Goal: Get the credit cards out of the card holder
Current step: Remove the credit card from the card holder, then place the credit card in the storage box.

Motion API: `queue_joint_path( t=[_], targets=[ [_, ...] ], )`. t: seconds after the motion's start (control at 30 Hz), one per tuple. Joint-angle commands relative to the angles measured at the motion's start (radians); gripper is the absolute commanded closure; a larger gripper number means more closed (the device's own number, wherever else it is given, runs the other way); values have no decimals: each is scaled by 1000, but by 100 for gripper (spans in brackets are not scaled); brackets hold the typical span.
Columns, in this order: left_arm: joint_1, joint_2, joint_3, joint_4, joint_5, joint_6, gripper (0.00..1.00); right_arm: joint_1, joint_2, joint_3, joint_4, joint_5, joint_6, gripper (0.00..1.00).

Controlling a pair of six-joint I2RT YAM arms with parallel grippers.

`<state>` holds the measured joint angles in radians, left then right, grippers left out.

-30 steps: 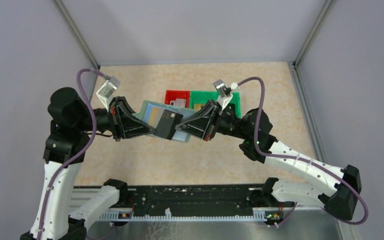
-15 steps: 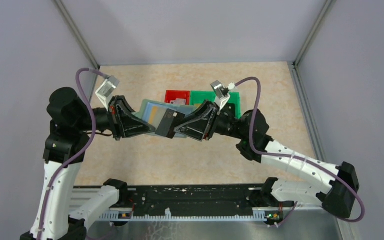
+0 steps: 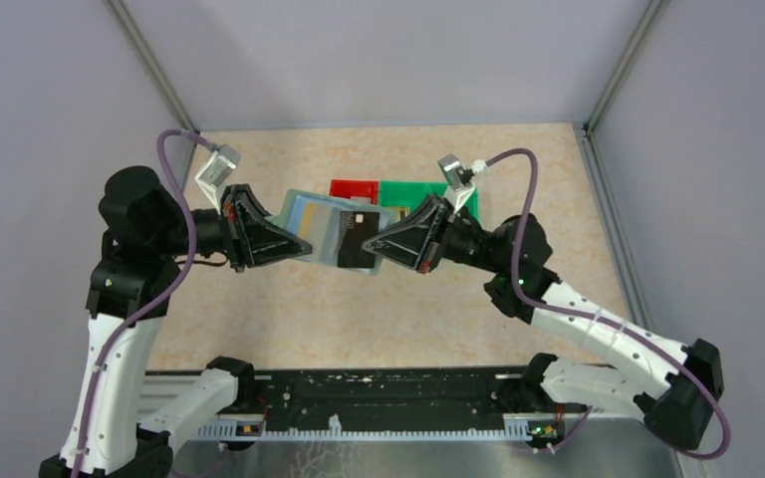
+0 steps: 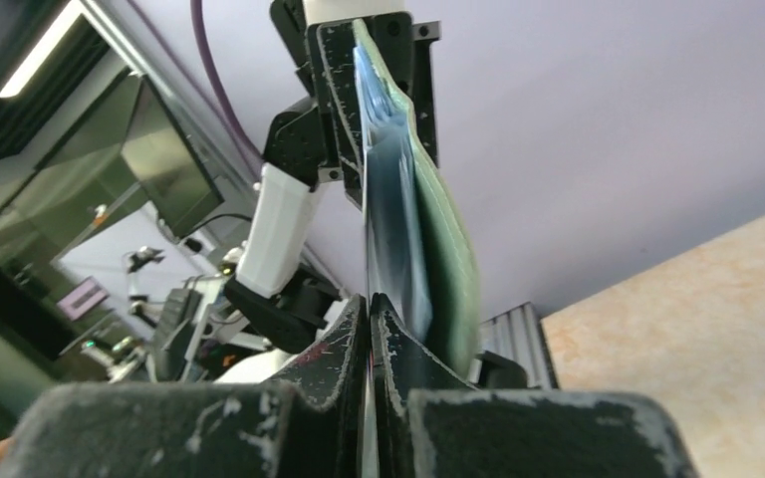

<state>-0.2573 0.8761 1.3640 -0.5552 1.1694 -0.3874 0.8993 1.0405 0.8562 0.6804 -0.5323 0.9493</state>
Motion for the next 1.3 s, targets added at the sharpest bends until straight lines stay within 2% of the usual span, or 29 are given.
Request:
queue_joint_path(
  t=[0.0, 0.13, 0.27, 0.4, 0.47, 0.57, 0.6, 0.87, 1.27],
  targets=[
    [1, 13, 66, -65, -65, 90, 100, -106, -146, -22, -86, -26, -37, 100],
    [1, 33, 108, -127, -159, 151, 100, -208, -250, -60, -296, -37, -89, 100],
    [1, 47, 130, -157, -182, 192, 100, -329, -290, -66, -467, -65, -128, 100],
    [1, 46, 127, -161, -179, 204, 100, -508, -226, -35, -744, -54, -198, 100],
    [2, 47, 129, -172, -186, 223, 100, -585, -164, -28, -815, -63, -221, 100],
    [1, 47, 134, -195, -195, 245, 100, -615, -70, 14, -936, 73, -353, 100],
    [1, 50, 135, -201, -196, 251, 100, -616, -39, 27, -961, 167, -387, 100],
    [2, 46, 140, -228, -195, 273, 100, -625, 203, 138, -944, 372, -472, 100],
    [1, 40, 131, -232, -180, 271, 100, -626, 458, 220, -857, 404, -534, 100]
  ],
)
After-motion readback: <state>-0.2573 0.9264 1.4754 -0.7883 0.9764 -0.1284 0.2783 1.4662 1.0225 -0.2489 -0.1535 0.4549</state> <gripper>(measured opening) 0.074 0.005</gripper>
